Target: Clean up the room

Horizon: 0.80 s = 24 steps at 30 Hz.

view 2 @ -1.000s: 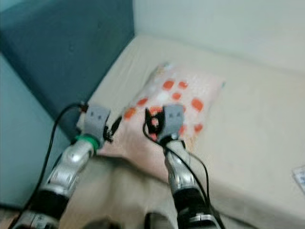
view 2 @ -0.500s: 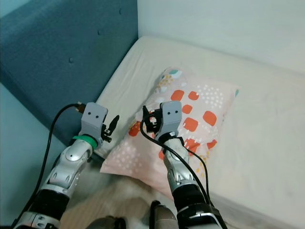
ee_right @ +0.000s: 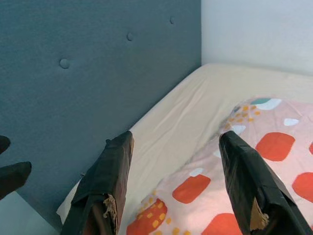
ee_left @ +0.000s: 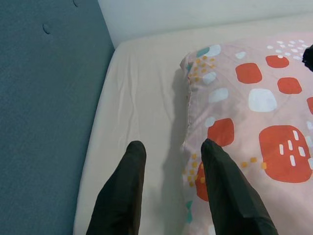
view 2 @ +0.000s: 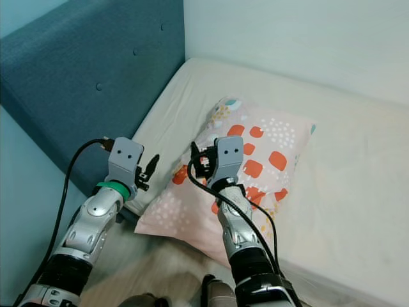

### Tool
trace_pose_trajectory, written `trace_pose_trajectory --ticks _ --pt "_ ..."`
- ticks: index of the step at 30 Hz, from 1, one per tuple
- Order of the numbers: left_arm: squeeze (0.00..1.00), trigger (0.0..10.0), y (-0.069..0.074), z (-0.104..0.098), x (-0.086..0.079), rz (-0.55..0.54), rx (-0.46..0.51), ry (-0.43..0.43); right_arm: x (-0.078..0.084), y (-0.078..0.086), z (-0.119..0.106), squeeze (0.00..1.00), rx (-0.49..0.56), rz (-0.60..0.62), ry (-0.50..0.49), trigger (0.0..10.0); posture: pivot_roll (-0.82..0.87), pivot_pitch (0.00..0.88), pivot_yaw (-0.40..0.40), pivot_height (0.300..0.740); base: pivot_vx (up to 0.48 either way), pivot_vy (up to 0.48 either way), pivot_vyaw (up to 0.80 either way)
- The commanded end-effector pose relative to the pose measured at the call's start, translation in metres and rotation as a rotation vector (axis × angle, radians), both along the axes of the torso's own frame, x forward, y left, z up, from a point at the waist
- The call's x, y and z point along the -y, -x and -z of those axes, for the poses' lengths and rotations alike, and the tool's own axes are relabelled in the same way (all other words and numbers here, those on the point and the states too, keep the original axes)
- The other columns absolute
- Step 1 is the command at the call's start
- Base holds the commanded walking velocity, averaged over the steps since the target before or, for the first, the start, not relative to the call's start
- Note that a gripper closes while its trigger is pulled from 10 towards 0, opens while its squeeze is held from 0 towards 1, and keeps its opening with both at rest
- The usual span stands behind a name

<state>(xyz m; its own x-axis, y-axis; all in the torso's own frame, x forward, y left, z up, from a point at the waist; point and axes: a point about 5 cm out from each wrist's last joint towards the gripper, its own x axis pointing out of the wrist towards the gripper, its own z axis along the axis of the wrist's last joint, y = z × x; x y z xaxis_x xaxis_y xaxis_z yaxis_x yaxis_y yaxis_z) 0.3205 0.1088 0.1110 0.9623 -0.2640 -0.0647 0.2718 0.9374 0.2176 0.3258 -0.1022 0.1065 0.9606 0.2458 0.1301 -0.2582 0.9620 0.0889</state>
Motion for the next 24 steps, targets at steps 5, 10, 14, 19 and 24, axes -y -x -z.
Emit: trace_pose_trajectory --ticks 5,10,14,19,24 --pt "0.00 10.0 0.0030 0.0070 -0.0014 0.000 -0.034 0.008 -0.0001 0.0031 0.0084 0.00 -0.035 0.002 0.003 10.0 0.01 0.054 0.064 0.700 0.000 0.000 0.00" --pt "0.00 10.0 0.0034 0.0097 -0.0001 0.006 -0.062 0.027 0.0009 0.0031 0.0088 0.00 -0.037 0.005 0.006 10.0 0.00 0.056 0.065 0.685 0.000 0.000 0.00" --pt "0.00 10.0 0.0035 0.0111 0.0010 0.013 -0.077 0.035 0.0016 0.0031 0.0091 0.00 -0.039 0.010 0.009 10.0 0.00 0.058 0.064 0.675 0.000 0.000 0.00" --pt "0.00 10.0 0.0035 0.0114 0.0015 0.016 -0.080 0.035 0.0020 0.0032 0.0092 0.00 -0.040 0.013 0.010 10.0 0.00 0.059 0.064 0.665 0.000 0.000 0.00" --pt "0.00 10.0 0.0037 0.0120 0.0022 0.020 -0.082 0.034 0.0024 0.0033 0.0094 0.00 -0.041 0.015 0.011 10.0 0.00 0.060 0.064 0.650 0.000 0.000 0.00"
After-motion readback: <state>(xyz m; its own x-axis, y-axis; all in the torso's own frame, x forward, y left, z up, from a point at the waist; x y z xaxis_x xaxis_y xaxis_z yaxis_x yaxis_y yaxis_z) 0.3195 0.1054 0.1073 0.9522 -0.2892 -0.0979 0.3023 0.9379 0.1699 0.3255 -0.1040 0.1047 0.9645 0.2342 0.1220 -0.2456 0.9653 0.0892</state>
